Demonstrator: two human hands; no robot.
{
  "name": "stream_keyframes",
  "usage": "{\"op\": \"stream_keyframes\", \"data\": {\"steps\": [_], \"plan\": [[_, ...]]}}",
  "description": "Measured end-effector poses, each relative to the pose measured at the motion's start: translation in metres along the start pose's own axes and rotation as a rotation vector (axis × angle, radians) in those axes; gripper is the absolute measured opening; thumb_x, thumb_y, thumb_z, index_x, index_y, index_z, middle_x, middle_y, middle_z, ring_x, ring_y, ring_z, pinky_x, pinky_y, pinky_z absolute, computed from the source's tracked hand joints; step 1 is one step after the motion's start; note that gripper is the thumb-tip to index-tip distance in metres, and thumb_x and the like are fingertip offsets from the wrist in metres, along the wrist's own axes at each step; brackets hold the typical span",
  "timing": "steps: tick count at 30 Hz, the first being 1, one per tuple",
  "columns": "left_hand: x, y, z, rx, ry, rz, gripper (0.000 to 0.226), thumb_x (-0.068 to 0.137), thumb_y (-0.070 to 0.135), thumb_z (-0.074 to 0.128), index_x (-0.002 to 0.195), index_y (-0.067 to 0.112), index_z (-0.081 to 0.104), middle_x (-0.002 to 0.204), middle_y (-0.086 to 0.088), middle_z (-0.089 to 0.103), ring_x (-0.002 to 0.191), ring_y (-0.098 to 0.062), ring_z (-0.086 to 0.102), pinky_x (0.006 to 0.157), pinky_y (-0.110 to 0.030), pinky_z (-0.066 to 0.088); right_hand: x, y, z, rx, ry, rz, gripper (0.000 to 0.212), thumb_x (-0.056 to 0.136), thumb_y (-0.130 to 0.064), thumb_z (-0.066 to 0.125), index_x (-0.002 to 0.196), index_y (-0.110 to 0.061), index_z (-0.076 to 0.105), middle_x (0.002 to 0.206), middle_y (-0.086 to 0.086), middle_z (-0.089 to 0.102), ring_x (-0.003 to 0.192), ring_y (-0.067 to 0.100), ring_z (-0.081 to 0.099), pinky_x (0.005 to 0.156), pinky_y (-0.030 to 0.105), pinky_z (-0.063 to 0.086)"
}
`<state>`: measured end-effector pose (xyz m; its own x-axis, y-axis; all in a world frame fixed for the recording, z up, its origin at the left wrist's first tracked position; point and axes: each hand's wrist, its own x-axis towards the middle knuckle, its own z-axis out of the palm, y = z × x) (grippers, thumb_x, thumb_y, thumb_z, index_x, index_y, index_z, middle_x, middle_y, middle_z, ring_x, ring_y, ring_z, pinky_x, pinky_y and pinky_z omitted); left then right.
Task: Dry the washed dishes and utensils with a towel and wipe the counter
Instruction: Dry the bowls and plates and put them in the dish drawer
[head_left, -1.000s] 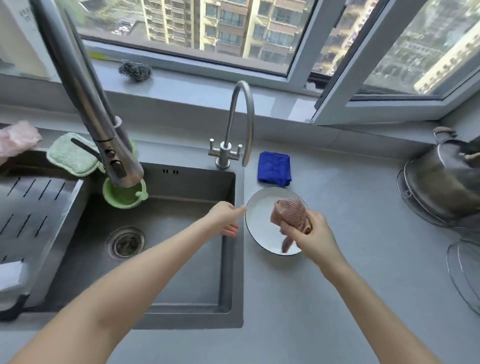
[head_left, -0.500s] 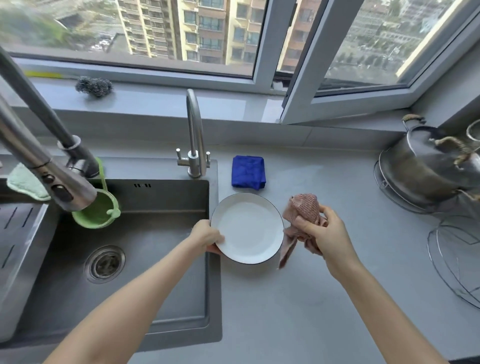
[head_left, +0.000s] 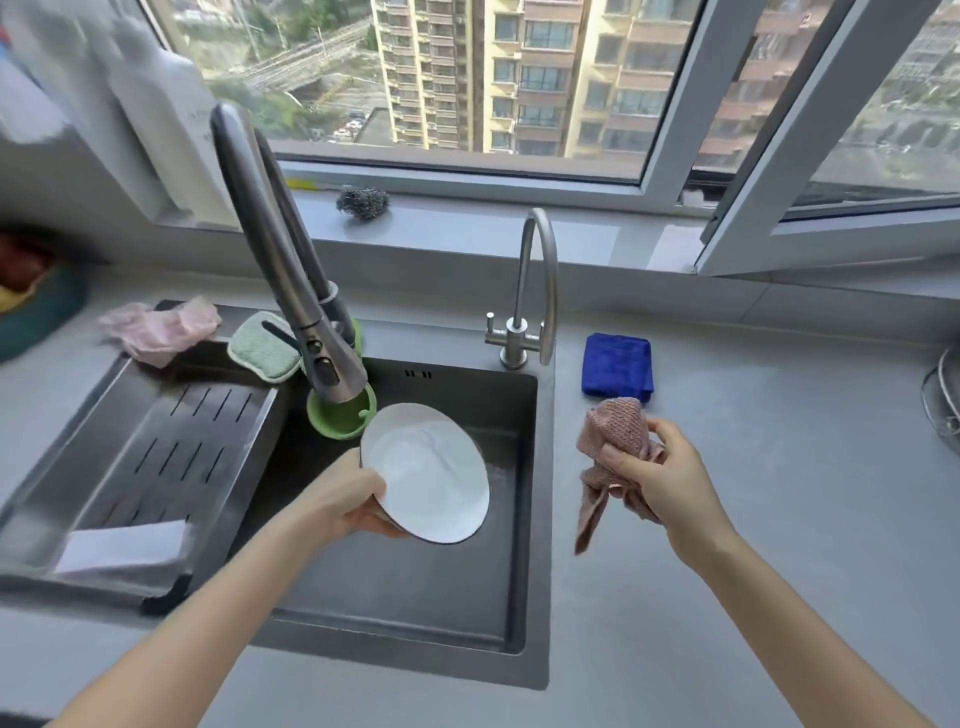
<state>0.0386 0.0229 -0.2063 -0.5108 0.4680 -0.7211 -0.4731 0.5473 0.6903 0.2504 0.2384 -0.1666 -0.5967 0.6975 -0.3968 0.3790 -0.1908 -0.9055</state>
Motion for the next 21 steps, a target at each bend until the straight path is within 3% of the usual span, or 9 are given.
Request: {"op": "stream_keyframes", "data": {"steps": [4, 8, 10, 12, 15, 16, 18, 20, 21], "plan": [[-0.006, 0.002, -0.024, 0.102, 0.108, -0.03, 0.046, 0.074, -0.009, 0.036, 0.116, 0.009, 0.042, 0.104, -0.014, 0.057, 0.069, -0.039, 0.07, 0.072, -0.061, 0.054, 0.002, 0.004, 0.031, -0.074, -0.042, -0.098, 0.042, 0.08, -0.02, 0.076, 0.116, -0.031, 0.056, 0.098, 0.0, 0.071, 0.083, 0.021, 0.071, 0.054, 0.023, 0.049], [-0.008, 0.005, -0.032, 0.124, 0.203, 0.044, 0.022, 0.087, -0.003, 0.042, 0.103, 0.011, 0.047, 0.099, -0.011, 0.055, 0.073, -0.031, 0.06, 0.059, -0.049, 0.058, 0.006, 0.014, 0.067, -0.329, -0.007, -0.171, 0.038, 0.07, -0.039, 0.078, 0.099, -0.037, 0.053, 0.09, -0.009, 0.072, 0.082, 0.015, 0.07, 0.079, 0.041, 0.055], [-0.009, 0.004, -0.033, 0.122, 0.279, 0.107, 0.009, 0.094, 0.008, 0.045, 0.095, 0.011, 0.053, 0.092, -0.012, 0.059, 0.072, -0.027, 0.059, 0.065, -0.043, 0.055, 0.005, 0.016, 0.087, -0.304, 0.008, -0.139, 0.037, 0.071, -0.038, 0.078, 0.095, -0.035, 0.049, 0.09, -0.012, 0.07, 0.084, 0.013, 0.068, 0.083, 0.043, 0.054], [-0.008, -0.001, -0.033, 0.077, 0.321, 0.15, 0.017, 0.097, 0.016, 0.043, 0.086, 0.012, 0.056, 0.087, -0.012, 0.06, 0.075, -0.028, 0.058, 0.07, -0.041, 0.052, 0.0, 0.016, 0.104, -0.23, 0.044, -0.114, 0.039, 0.069, -0.038, 0.078, 0.093, -0.033, 0.047, 0.089, -0.012, 0.069, 0.084, 0.011, 0.067, 0.084, 0.044, 0.053], [-0.011, -0.008, -0.029, -0.001, 0.317, 0.175, 0.024, 0.098, 0.024, 0.042, 0.081, 0.016, 0.058, 0.081, -0.01, 0.061, 0.069, -0.026, 0.057, 0.059, -0.033, 0.047, -0.011, 0.019, 0.129, -0.159, 0.027, -0.181, 0.043, 0.062, -0.044, 0.076, 0.093, -0.036, 0.047, 0.093, -0.009, 0.065, 0.085, 0.011, 0.064, 0.08, 0.047, 0.053], [-0.01, -0.011, -0.027, -0.028, 0.311, 0.169, 0.025, 0.099, 0.027, 0.043, 0.082, 0.016, 0.059, 0.08, -0.009, 0.062, 0.068, -0.027, 0.058, 0.056, -0.031, 0.047, -0.016, 0.024, 0.137, -0.171, -0.047, -0.214, 0.044, 0.062, -0.048, 0.075, 0.095, -0.038, 0.048, 0.099, -0.008, 0.062, 0.09, 0.011, 0.062, 0.083, 0.047, 0.052], [-0.01, -0.014, -0.025, -0.095, 0.306, 0.154, 0.031, 0.098, 0.034, 0.043, 0.085, 0.013, 0.063, 0.083, -0.013, 0.065, 0.07, -0.029, 0.061, 0.055, -0.031, 0.05, -0.031, 0.034, 0.152, -0.244, -0.378, -0.287, 0.039, 0.072, -0.054, 0.066, 0.107, -0.043, 0.051, 0.121, -0.015, 0.054, 0.114, 0.005, 0.052, 0.099, 0.039, 0.045], [-0.01, -0.015, -0.026, -0.165, 0.33, 0.162, 0.039, 0.098, 0.037, 0.043, 0.086, 0.008, 0.066, 0.088, -0.019, 0.068, 0.074, -0.03, 0.063, 0.06, -0.035, 0.051, -0.041, 0.046, 0.161, -0.371, -0.707, -0.36, 0.034, 0.092, -0.051, 0.046, 0.126, -0.051, 0.047, 0.151, -0.017, 0.032, 0.141, -0.001, 0.019, 0.117, 0.028, 0.018], [-0.01, -0.017, -0.026, -0.181, 0.341, 0.168, 0.041, 0.098, 0.037, 0.043, 0.085, 0.007, 0.067, 0.088, -0.019, 0.068, 0.074, -0.029, 0.063, 0.059, -0.034, 0.051, -0.039, 0.053, 0.164, -0.429, -0.746, -0.408, 0.036, 0.098, -0.045, 0.037, 0.134, -0.049, 0.042, 0.158, -0.015, 0.016, 0.144, -0.003, 0.004, 0.118, 0.027, 0.006]]}}
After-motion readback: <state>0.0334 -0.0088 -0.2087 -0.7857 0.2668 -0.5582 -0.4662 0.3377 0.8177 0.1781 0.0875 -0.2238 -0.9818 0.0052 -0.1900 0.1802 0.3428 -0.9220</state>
